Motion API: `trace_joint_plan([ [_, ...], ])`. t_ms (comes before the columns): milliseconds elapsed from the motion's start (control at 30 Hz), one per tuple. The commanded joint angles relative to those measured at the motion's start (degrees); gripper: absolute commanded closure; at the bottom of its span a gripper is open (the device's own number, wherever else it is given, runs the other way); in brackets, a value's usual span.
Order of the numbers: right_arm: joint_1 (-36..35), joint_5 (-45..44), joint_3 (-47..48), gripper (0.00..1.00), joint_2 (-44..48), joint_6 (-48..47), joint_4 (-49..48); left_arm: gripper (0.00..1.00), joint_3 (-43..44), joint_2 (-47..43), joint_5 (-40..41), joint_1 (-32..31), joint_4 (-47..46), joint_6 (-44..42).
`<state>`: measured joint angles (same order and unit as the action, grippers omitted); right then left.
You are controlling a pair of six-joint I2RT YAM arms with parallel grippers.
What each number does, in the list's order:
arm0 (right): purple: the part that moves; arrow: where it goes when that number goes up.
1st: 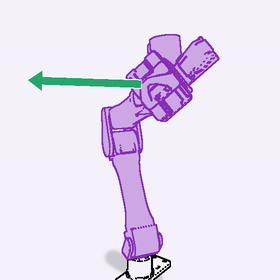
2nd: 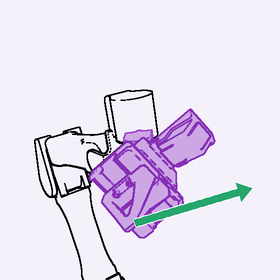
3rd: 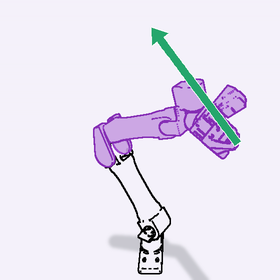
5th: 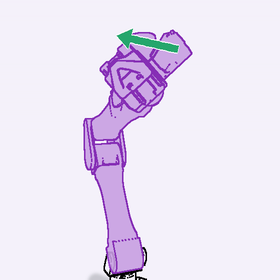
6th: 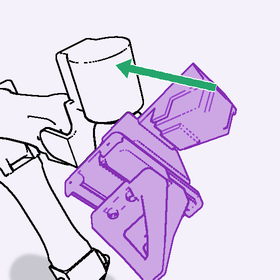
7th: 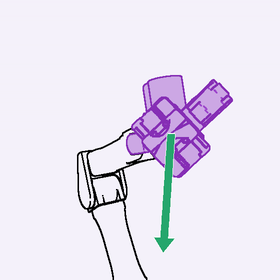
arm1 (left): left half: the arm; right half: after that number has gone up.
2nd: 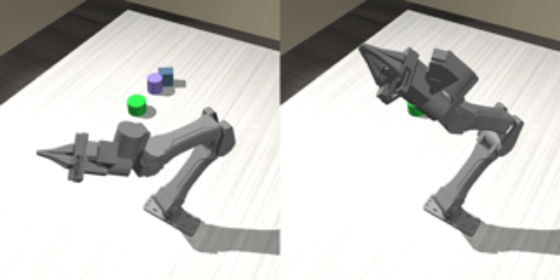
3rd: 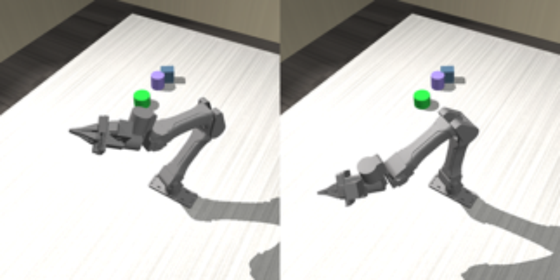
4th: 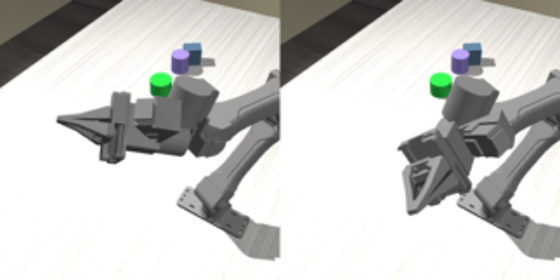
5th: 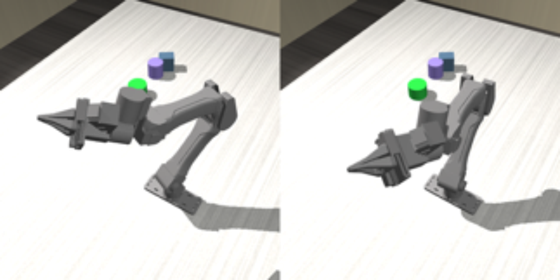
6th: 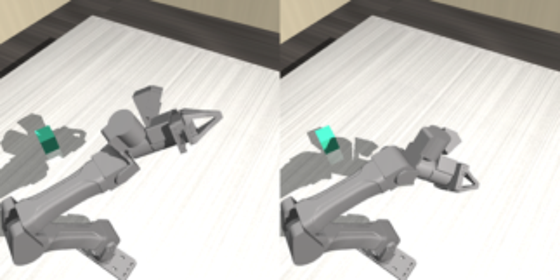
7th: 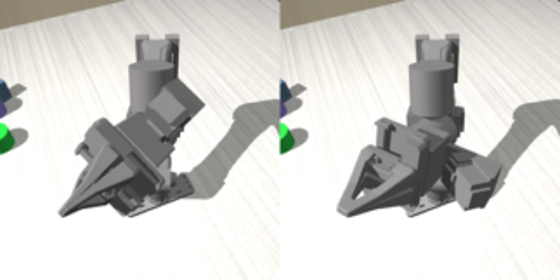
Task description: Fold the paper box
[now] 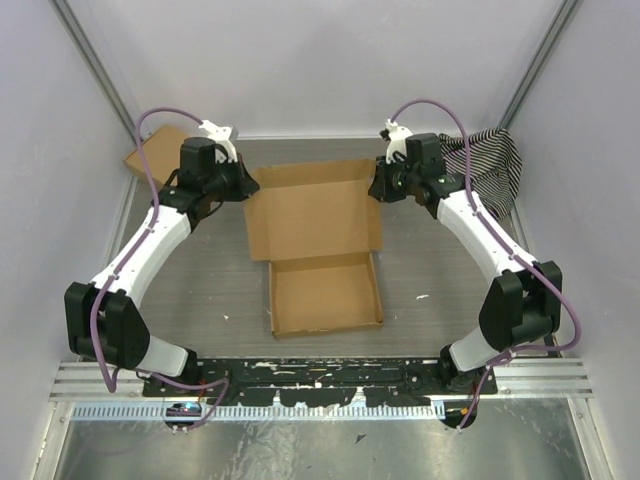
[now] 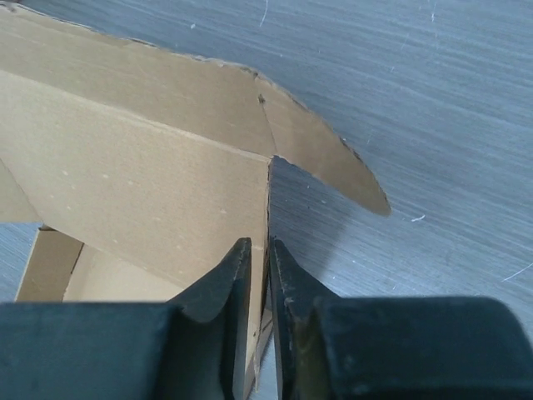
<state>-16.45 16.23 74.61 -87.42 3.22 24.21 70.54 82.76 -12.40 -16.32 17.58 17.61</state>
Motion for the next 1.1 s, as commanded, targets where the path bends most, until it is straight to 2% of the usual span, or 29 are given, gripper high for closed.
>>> trace_joint_plan([
  [0, -0.19, 0.68, 5.97, 0.77, -0.64, -0.74, 2.16, 1.0, 2.14, -0.16, -1.96, -0.51, 1.39, -2.34],
  [400, -0.21, 0.25, 8.57, 0.73, -4.32, -1.29, 5.41, 1.0, 2.27, 1.32, -1.94, -1.63, 2.11, -3.76],
  [433, -0.11, -0.91, 8.52, 0.71, -4.52, -0.92, 5.32, 0.96, 2.24, 1.4, 0.49, -1.66, 2.31, -3.47],
  [467, -0.1, -2.7, 8.65, 0.67, -4.81, -0.09, 5.1, 0.77, 2.33, 1.69, 3.06, -1.62, 2.78, -2.96],
  [500, 0.02, -5.03, 9.25, 0.63, -5.6, 0.91, 5.07, 0.66, 2.88, 2.34, 6.07, -1.54, 3.8, -2.44],
  [533, 0.47, -7.25, 10.68, 0.59, -6.97, 2.01, 5.27, 0.58, 3.98, 3.8, 8.36, -1.22, 5.33, -1.79],
  [633, 3.32, -4.37, 17.84, 0.48, -15.61, 4.49, 9.11, 0.49, 10.55, 11.22, 8.4, 0.97, 12.8, 0.82],
  [733, 5.63, 1.51, 25.38, 0.24, -24.49, 5.1, 13.29, 0.44, 17.49, 19.44, 2.77, 3.66, 20.37, 2.83],
  [767, 6.0, 2.76, 26.7, 0.18, -26.55, 4.88, 13.78, 0.44, 18.69, 22.19, 0.27, 4.46, 21.27, 3.22],
  [867, 6.38, 3.81, 28.9, 0.2, -30.5, 4.64, 14.88, 0.46, 18.38, 26.09, -3.23, 6.91, 21.26, 4.25],
  [1067, 6.72, 8.42, 27.7, 0.38, -34.28, 3.88, 15.59, 0.5, 17.05, 29.78, -7.62, 7.7, 21.19, 4.45],
])
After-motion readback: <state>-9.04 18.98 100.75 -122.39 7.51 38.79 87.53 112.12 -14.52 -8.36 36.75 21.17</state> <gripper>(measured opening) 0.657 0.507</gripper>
